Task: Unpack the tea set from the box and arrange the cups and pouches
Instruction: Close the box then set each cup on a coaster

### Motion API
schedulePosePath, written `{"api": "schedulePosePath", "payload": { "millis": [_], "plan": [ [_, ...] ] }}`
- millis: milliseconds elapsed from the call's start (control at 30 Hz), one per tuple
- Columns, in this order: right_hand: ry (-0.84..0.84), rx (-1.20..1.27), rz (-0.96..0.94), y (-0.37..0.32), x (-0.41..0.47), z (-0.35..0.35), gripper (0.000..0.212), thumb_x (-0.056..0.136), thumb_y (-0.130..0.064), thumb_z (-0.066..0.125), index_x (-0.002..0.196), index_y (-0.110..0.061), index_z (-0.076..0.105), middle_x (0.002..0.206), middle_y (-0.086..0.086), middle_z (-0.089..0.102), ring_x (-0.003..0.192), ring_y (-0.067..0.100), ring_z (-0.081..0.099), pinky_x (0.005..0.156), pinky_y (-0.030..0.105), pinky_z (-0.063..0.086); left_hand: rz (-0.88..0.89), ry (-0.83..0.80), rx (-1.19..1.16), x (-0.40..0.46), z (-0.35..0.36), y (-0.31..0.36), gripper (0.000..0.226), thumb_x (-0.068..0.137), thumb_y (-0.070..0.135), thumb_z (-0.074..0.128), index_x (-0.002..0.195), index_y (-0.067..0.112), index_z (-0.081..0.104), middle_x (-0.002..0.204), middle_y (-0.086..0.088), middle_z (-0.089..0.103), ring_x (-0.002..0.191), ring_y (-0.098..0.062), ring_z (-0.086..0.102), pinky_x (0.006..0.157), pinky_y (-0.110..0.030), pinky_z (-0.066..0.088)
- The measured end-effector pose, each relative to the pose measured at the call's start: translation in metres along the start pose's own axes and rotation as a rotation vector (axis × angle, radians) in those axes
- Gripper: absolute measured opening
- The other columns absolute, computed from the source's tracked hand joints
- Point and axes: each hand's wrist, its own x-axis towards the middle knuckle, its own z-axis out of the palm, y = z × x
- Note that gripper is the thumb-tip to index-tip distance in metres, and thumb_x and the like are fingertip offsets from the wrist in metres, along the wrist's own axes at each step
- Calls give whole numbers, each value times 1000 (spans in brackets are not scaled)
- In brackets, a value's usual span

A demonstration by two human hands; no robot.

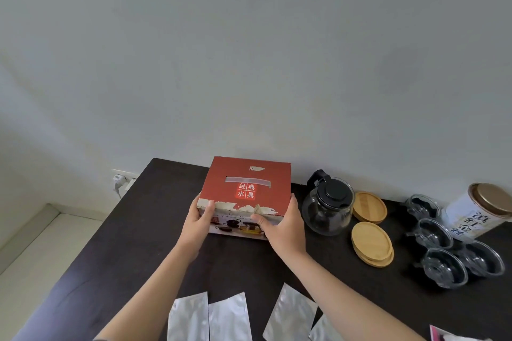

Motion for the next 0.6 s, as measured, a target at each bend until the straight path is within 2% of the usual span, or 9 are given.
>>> {"api": "schedulePosePath", "payload": {
  "millis": [100, 233, 333, 467, 600],
  "plan": [
    [19, -18, 14, 3, 20, 5, 112, 54, -80, 68, 141, -21, 31, 131, -5, 55, 118, 13, 55, 91, 34, 54, -38, -36, 11, 25, 6, 2, 52, 92, 43, 52, 140, 33, 33, 126, 0, 58, 116, -18, 56, 102, -47, 45],
    [45, 12, 17, 2, 37, 9, 89, 63, -60, 79, 132, -24, 37, 123, -7, 56, 110, 8, 56, 81, 18, 47, -38, -48, 31, 50, 14, 7, 52, 93, 44, 51, 139, 33, 31, 127, 0, 56, 118, -18, 54, 104, -46, 43],
    [69, 30, -1, -1, 46, 12, 88, 62, -58, 81, 131, -24, 38, 122, -6, 53, 109, 8, 54, 79, 15, 43, -44, -41, 33, 63, 15, 9, 53, 93, 46, 50, 139, 34, 27, 128, -2, 54, 119, -20, 53, 105, -48, 42],
    [76, 38, -4, 0, 47, 17, 90, 62, -59, 80, 132, -24, 36, 124, -4, 50, 112, 8, 51, 83, 18, 45, -42, -49, 47, 64, 16, 9, 71, 81, 59, 52, 140, 34, 24, 131, -2, 51, 122, -20, 51, 106, -48, 41],
    [39, 19, 17, -1, 47, 13, 99, 62, -58, 81, 138, -23, 28, 131, -1, 45, 119, 11, 47, 91, 29, 49, -59, -40, 68, 59, 17, 12, 83, 71, 65, 53, 142, 33, 23, 135, -3, 49, 125, -22, 48, 107, -50, 40]
  ]
}}
